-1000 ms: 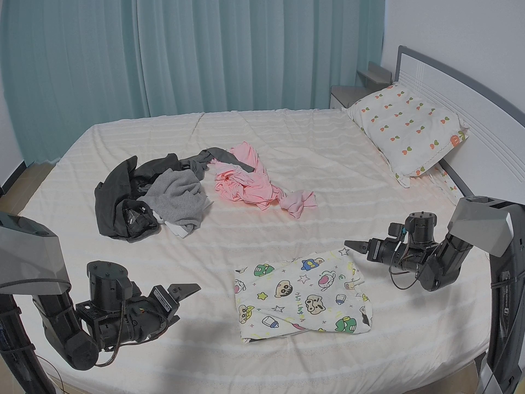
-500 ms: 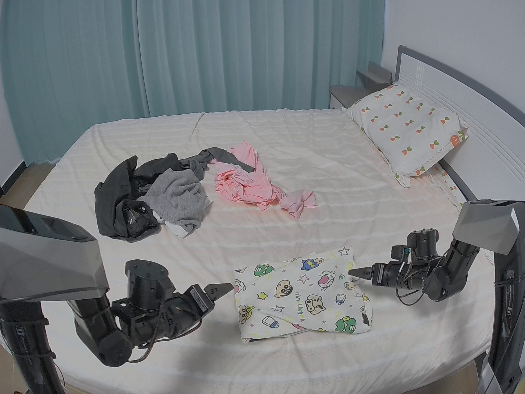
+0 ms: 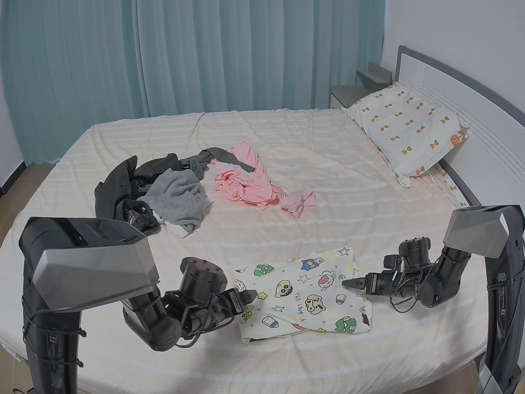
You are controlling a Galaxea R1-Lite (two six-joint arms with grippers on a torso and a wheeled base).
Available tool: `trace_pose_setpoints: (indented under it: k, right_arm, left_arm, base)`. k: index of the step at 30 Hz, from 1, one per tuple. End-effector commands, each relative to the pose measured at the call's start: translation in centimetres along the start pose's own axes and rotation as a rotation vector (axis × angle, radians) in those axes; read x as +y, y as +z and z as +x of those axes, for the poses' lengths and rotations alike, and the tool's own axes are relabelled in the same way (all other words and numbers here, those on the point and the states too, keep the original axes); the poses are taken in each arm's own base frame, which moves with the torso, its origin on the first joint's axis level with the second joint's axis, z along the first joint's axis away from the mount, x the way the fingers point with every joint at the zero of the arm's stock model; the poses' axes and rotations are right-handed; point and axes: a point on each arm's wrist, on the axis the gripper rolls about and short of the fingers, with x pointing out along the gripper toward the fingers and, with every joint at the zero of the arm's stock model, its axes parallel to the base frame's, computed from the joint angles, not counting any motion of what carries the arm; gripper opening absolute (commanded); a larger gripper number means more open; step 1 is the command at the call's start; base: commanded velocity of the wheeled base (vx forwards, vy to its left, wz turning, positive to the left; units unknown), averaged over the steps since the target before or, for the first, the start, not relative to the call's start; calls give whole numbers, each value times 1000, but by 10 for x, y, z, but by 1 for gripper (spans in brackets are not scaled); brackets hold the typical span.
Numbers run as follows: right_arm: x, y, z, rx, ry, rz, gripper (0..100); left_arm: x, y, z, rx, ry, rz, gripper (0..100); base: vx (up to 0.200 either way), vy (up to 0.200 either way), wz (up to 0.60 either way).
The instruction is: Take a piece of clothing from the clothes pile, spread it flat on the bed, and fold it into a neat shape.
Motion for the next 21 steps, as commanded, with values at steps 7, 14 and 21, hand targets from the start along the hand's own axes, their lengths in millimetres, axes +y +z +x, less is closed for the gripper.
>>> trace_pose_setpoints:
  k: [7, 14, 21]
  right_arm:
    - [3, -2, 7, 21, 54, -11, 100]
    - [16, 0, 18, 57, 76, -26, 100]
    - [22, 1, 21, 72, 85, -32, 100]
  left_arm:
    - [6, -18, 27, 42, 27, 77, 100]
    - [-3, -11, 42, 13, -2, 91, 100]
    - [-20, -6, 52, 31, -5, 98, 0]
  base:
    - [0, 0, 0]
    - [0, 0, 0]
    - [0, 0, 0]
